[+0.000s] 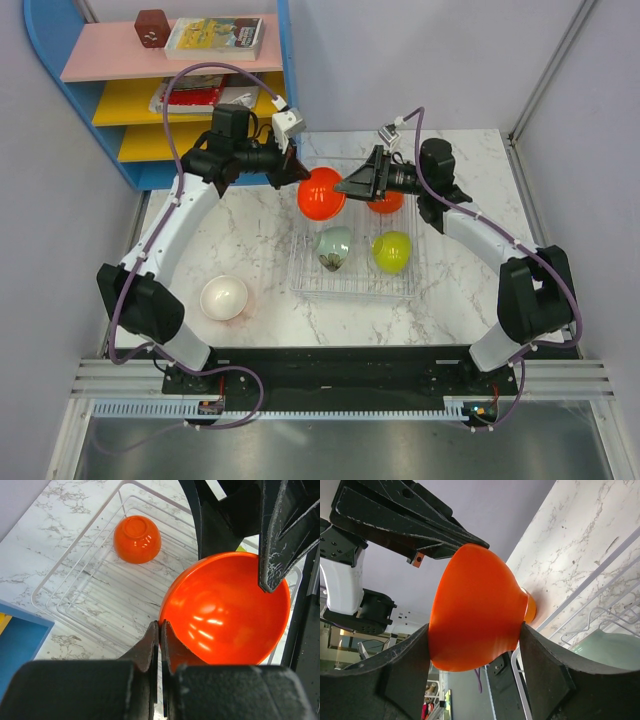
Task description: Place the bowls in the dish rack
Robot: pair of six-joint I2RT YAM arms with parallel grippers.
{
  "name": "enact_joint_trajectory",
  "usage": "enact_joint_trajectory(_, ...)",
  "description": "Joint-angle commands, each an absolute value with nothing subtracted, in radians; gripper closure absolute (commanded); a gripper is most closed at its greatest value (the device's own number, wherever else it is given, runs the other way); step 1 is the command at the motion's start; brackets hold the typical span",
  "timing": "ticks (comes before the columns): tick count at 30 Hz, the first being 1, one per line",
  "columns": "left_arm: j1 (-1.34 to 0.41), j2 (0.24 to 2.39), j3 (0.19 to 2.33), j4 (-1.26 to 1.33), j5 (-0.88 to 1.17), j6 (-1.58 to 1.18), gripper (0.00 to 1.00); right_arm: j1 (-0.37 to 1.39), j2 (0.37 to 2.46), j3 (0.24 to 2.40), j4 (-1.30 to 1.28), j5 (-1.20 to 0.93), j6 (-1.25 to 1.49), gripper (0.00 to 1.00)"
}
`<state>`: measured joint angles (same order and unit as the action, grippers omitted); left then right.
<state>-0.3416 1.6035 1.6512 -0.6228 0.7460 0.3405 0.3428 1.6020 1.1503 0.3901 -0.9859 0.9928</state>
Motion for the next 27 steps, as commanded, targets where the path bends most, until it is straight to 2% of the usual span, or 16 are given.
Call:
enact_joint_trajectory(1,-0.347,1.575,1.655,-0.595,0.779,0.31,0.98,0.347,1.598,1.138,0.577,-1.014,1.068,0.78)
enact_joint_trajectory(2,-0.348,1.575,1.654,-0.594,0.781,0.31,0.98,0.345,1.6,1.14,0.581,-1.015,1.077,0.9)
enact_joint_trajectory(3,-0.347,1.574,1.652,-0.594,0.779,0.31,0.98,0.348,1.603,1.143,0.581,-1.015,1.077,0.96)
enact_joint_trajectory(4,-0.347,1.574,1.651,-0.594,0.779,0.308,0.9,0.345,1.603,1.141,0.581,-1.015,1.075,1.0)
enact_joint_trajectory(6,-0.348,1.575,1.648,-0.594,0.778,0.307,0.73,0.347,1.6,1.141,0.574,-1.014,1.069,1.0)
enact_joint_trajectory(7,-0.347,1.575,1.646,-0.594,0.779,0.308,0.57,0.347,1.6,1.138,0.569,-1.012,1.066,1.0)
enact_joint_trajectory(9,-0.348,1.581,1.646,-0.594,0.772,0.311,0.43,0.345,1.595,1.135,0.548,-1.005,1.046,1.0)
enact_joint_trajectory(10,-0.348,1.583,1.647,-0.595,0.758,0.311,0.25,0.347,1.592,1.135,0.534,-1.002,1.036,1.0)
enact_joint_trajectory(12,-0.348,1.585,1.649,-0.594,0.73,0.311,0.13,0.347,1.582,1.135,0.474,-0.98,0.985,1.0)
enact_joint_trajectory(13,-0.347,1.583,1.649,-0.595,0.723,0.313,0.02,0.347,1.577,1.134,0.454,-0.97,0.97,1.0)
enact_joint_trajectory(20,-0.241,1.517,1.612,-0.595,0.759,0.266,0.0,0.345,1.562,1.192,0.131,-0.827,0.73,1.0)
enact_joint_trajectory(27,-0.051,1.356,1.396,-0.6,0.762,0.264,0.0,0.347,1.604,1.393,-0.257,-0.455,0.414,1.0)
